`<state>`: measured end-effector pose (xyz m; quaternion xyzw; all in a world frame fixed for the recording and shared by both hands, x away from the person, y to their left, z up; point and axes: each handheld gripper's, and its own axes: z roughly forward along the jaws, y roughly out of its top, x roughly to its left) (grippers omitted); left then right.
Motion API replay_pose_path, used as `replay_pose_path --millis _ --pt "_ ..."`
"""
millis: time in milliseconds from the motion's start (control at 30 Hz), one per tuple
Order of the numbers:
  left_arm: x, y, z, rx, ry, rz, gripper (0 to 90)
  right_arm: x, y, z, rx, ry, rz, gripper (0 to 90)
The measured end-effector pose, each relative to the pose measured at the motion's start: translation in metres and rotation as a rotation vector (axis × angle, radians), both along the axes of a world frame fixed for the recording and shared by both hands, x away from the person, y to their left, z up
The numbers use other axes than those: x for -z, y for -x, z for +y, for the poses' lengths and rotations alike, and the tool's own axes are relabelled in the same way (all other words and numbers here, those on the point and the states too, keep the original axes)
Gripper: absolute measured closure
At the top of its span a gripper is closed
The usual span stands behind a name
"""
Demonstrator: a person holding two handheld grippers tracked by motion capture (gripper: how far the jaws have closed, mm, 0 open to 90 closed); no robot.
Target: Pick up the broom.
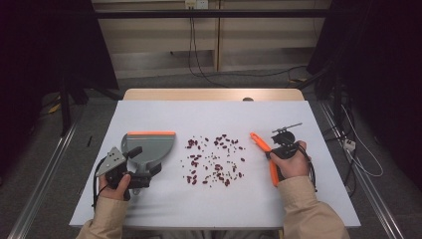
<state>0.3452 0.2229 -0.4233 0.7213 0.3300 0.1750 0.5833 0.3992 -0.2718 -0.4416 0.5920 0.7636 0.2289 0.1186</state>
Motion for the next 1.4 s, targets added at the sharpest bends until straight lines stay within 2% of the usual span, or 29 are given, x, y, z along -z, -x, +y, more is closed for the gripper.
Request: replay_pose_path --millis 133,200,267,300,333,467,500,533,600,633,767,833,867,967,1033,1100,1167,1200,1300,1400 --pt "0.000 -0.001 -0.002 0.012 -0.003 0.002 2.8 -0.003 0.002 -0.001 -0.007 -0.006 -0.018 69.4" --pt "-0.001 0.000 -0.003 0.013 0.006 0.000 2.8 -0.008 0.005 -0.005 -0.011 -0.038 -0.059 69.6" --pt "-0.003 0.000 -0.003 0.015 0.007 -0.008 2.8 -0.011 0.009 -0.010 -0.005 -0.092 -0.096 69.6" --pt "-0.004 0.001 -0.004 0.015 0.003 -0.012 2.8 -0.011 0.009 -0.010 -0.005 -0.092 -0.096 69.6" --pt "-0.005 0.001 -0.005 0.019 0.000 -0.018 2.8 -0.016 0.015 -0.018 -0.006 -0.164 -0.146 69.7" --pt "-0.007 0.001 -0.006 0.014 0.002 -0.018 2.7 -0.026 0.026 -0.031 0.007 -0.311 -0.287 70.0" --pt "-0.007 0.002 -0.008 0.014 0.005 -0.017 2.7 -0.026 0.026 -0.031 0.007 -0.311 -0.287 70.0" --pt "-0.007 0.002 -0.009 0.019 0.010 -0.012 2.6 -0.030 0.032 -0.036 0.008 -0.375 -0.358 70.2" --pt "-0.008 0.003 -0.012 0.024 0.008 -0.015 2.6 -0.034 0.036 -0.039 0.008 -0.407 -0.415 70.4" --pt "-0.009 0.003 -0.014 0.026 0.005 -0.018 2.6 -0.034 0.036 -0.039 0.008 -0.407 -0.415 70.4" --pt "-0.011 0.004 -0.019 0.035 0.011 -0.022 2.7 -0.039 0.043 -0.035 -0.010 -0.445 -0.510 70.6" --pt "-0.012 0.005 -0.020 0.038 0.014 -0.023 2.6 -0.041 0.045 -0.033 -0.007 -0.448 -0.533 70.7" --pt "-0.013 0.005 -0.021 0.039 0.016 -0.025 2.6 -0.041 0.045 -0.033 -0.007 -0.448 -0.533 70.7" --pt "-0.016 0.006 -0.022 0.036 0.025 -0.032 2.6 -0.045 0.048 -0.028 0.001 -0.408 -0.558 70.8" --pt "-0.018 0.007 -0.023 0.031 0.033 -0.037 2.6 -0.048 0.049 -0.025 -0.006 -0.414 -0.571 70.9" --pt "-0.021 0.008 -0.026 0.036 0.033 -0.038 2.4 -0.051 0.050 -0.023 -0.017 -0.395 -0.583 70.9" --pt "-0.023 0.008 -0.030 0.039 0.037 -0.035 2.0 -0.053 0.050 -0.021 -0.037 -0.410 -0.600 71.0" --pt "-0.025 0.008 -0.033 0.047 0.043 -0.022 2.0 -0.054 0.051 -0.019 -0.048 -0.403 -0.618 71.0" --pt "-0.031 0.010 -0.042 0.080 0.041 -0.025 2.0 -0.057 0.051 -0.015 -0.059 -0.384 -0.621 71.0" --pt "-0.036 0.010 -0.052 0.112 0.026 -0.030 2.1 -0.060 0.051 -0.011 -0.066 -0.411 -0.632 71.0"
